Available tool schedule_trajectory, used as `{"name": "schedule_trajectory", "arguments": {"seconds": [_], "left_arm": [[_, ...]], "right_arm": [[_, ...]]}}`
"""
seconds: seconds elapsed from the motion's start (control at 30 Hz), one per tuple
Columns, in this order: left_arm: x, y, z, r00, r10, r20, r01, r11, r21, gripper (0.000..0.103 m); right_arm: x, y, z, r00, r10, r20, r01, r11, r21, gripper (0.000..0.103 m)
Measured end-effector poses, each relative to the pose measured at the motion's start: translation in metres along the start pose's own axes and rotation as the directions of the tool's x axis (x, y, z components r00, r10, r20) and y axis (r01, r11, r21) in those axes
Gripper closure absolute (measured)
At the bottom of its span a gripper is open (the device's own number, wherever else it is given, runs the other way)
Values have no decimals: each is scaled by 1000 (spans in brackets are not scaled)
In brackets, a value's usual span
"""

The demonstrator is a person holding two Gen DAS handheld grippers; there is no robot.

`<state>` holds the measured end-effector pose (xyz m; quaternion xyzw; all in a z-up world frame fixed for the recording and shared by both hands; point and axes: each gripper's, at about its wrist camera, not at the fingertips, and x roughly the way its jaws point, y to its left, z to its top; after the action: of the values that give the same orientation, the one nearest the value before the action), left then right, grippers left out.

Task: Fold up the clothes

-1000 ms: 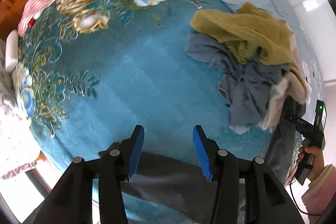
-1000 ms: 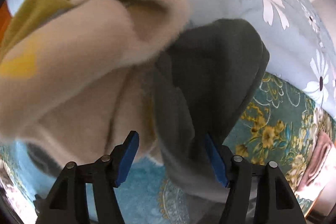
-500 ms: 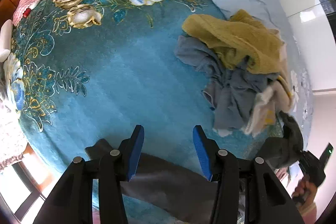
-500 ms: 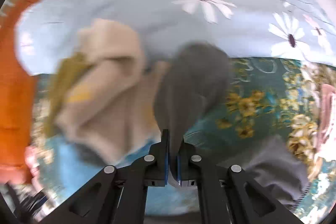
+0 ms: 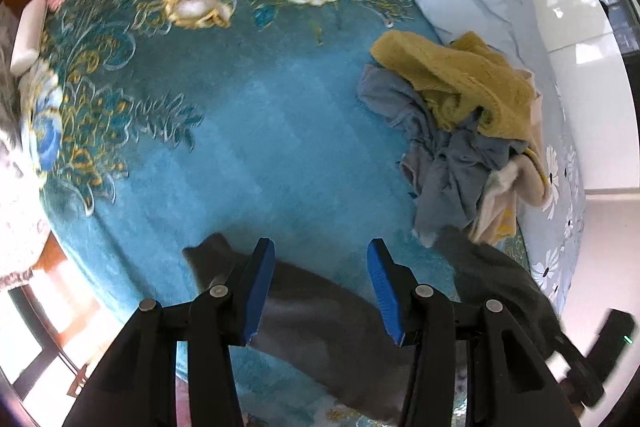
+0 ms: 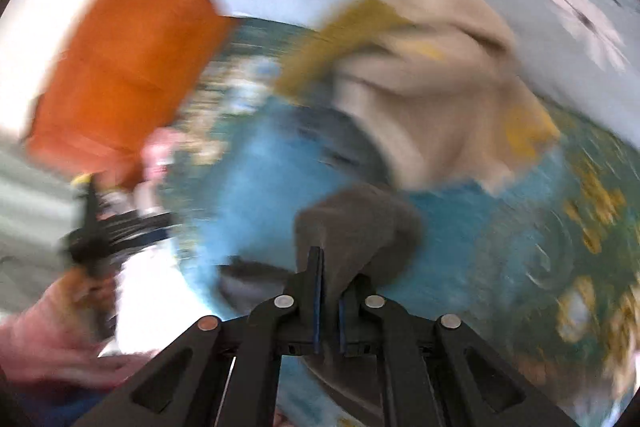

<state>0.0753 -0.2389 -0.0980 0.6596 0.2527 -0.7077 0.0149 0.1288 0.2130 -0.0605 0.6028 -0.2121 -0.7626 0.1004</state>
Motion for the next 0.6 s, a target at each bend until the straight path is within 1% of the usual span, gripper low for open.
{"name": "schedule_trajectory", "arguments": {"seconds": [0.07,0.1,0.13,0.17,0.2,0.23,0.27,0.3,0.33,0.37,0.4,0.43,0.47,0.53,0.6], "left_arm": [[3,5,-3,1000,4,-14,-4,1000,-8,54],[5,7,-4,1000,4,-20,-4,1000,-10,54],[6,9,-5,1000,3,-26,-4,1000,-13,54],[8,11,-5,1000,4,-31,-5,1000,-17,54],[11,13,-5,999,6,-36,-7,1000,-21,54],[13,15,-5,999,8,-41,-9,1000,-26,54],[16,16,-5,999,9,-47,-11,999,-31,54],[18,18,-5,999,11,-52,-13,999,-35,54],[21,19,-5,998,12,-57,-15,999,-40,54],[24,19,-4,998,14,-62,-17,999,-44,54],[28,18,-4,998,16,-67,-19,999,-46,54],[31,17,-3,997,18,-73,-21,999,-45,54],[34,15,-3,997,18,-77,-21,999,-42,54],[39,12,-2,996,18,-87,-21,999,-37,54],[43,7,1,995,20,-99,-21,1000,-9,54]], "right_arm": [[17,-30,0,993,-111,-35,114,988,103,93],[25,-46,0,985,-165,-57,172,973,153,93],[32,-60,0,973,-216,-81,228,953,199,89],[36,-72,-1,960,-260,-101,277,931,236,84],[37,-80,-2,952,-285,-109,304,915,265,79],[36,-86,-2,944,-312,-111,331,900,284,69],[31,-84,1,934,-345,-94,357,892,276,63],[26,-83,4,923,-377,-76,383,884,267,53],[21,-80,8,912,-406,-56,406,879,250,49],[18,-72,14,907,-420,-34,418,887,196,46],[20,-60,20,906,-423,-23,423,898,120,43],[22,-49,25,905,-426,-13,426,904,44,39],[26,-36,30,905,-425,-5,425,905,-36,39],[45,-5,33,912,-409,-17,396,892,-219,38],[73,19,28,915,-397,-71,348,865,-361,35]]}}
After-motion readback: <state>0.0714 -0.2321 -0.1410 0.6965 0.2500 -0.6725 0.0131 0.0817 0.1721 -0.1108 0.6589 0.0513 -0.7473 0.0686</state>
